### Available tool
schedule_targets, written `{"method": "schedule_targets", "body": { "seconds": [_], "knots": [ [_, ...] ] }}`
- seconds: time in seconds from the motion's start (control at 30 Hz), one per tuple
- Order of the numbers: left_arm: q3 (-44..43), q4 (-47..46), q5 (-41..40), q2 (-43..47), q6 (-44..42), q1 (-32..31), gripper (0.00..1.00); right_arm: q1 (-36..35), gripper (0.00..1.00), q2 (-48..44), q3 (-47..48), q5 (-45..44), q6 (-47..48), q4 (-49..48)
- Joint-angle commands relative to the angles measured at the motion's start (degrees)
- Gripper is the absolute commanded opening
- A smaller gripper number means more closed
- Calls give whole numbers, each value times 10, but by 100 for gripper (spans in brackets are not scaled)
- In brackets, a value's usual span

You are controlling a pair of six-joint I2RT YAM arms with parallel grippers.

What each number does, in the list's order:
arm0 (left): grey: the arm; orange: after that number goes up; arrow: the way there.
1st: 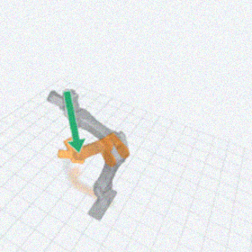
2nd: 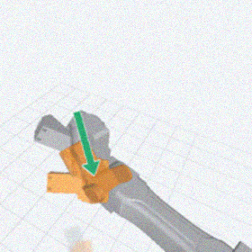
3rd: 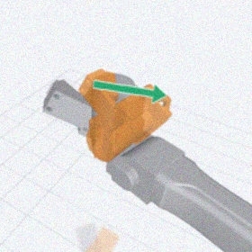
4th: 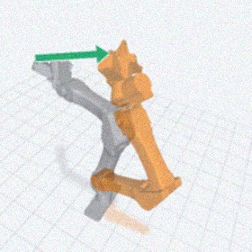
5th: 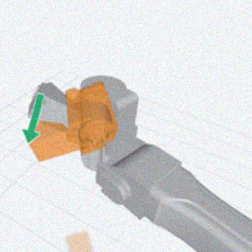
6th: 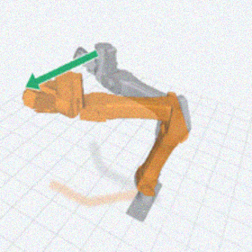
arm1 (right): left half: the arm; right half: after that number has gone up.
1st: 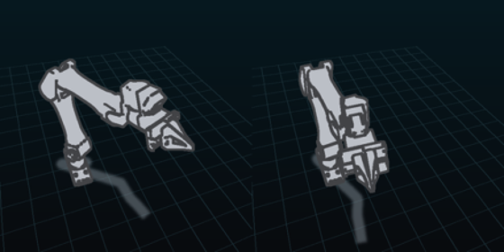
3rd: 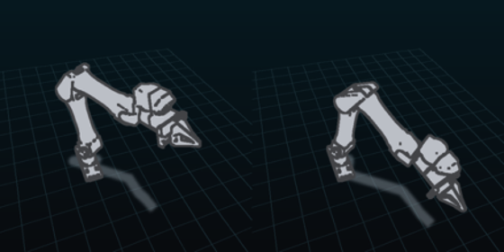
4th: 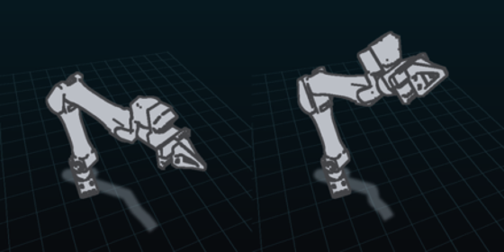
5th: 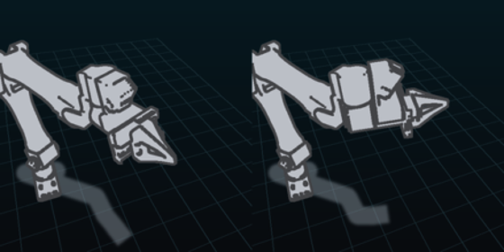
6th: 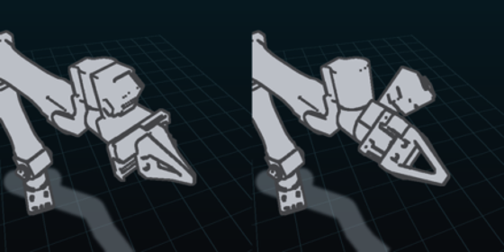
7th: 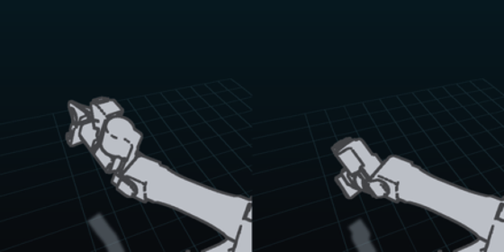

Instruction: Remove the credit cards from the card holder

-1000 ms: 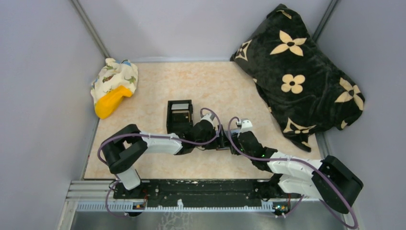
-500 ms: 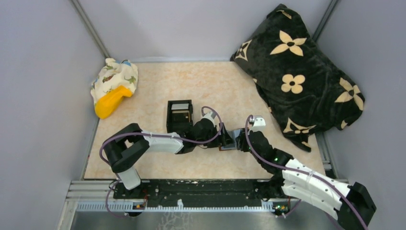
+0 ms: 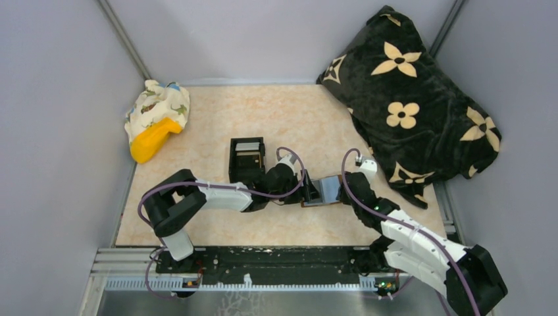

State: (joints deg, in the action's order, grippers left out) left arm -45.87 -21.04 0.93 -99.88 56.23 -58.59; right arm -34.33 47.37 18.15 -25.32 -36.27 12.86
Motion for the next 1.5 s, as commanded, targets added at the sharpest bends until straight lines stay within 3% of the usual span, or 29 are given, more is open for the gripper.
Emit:
{"method": "schedule_targets", "body": {
  "seconds": [0.0,0.3,0.57,1.23,1.37,1.47],
  "knots": [
    [7,-12,-2,3,5,5,84,5,43,33,16,20,1,-44],
    [17,-16,0,6,6,9,84,5,28,56,-8,57,0,-92],
    [23,-12,-8,14,7,12,84,5,0,54,-20,71,1,-99],
    [-44,0,4,-37,-10,14,84,4,0,49,-45,110,-12,-120],
    [-35,-17,8,-34,-10,13,84,5,21,24,-47,105,-14,-105],
    [-36,-18,10,-39,-11,15,84,5,28,4,-49,101,-14,-98]
  ]
}}
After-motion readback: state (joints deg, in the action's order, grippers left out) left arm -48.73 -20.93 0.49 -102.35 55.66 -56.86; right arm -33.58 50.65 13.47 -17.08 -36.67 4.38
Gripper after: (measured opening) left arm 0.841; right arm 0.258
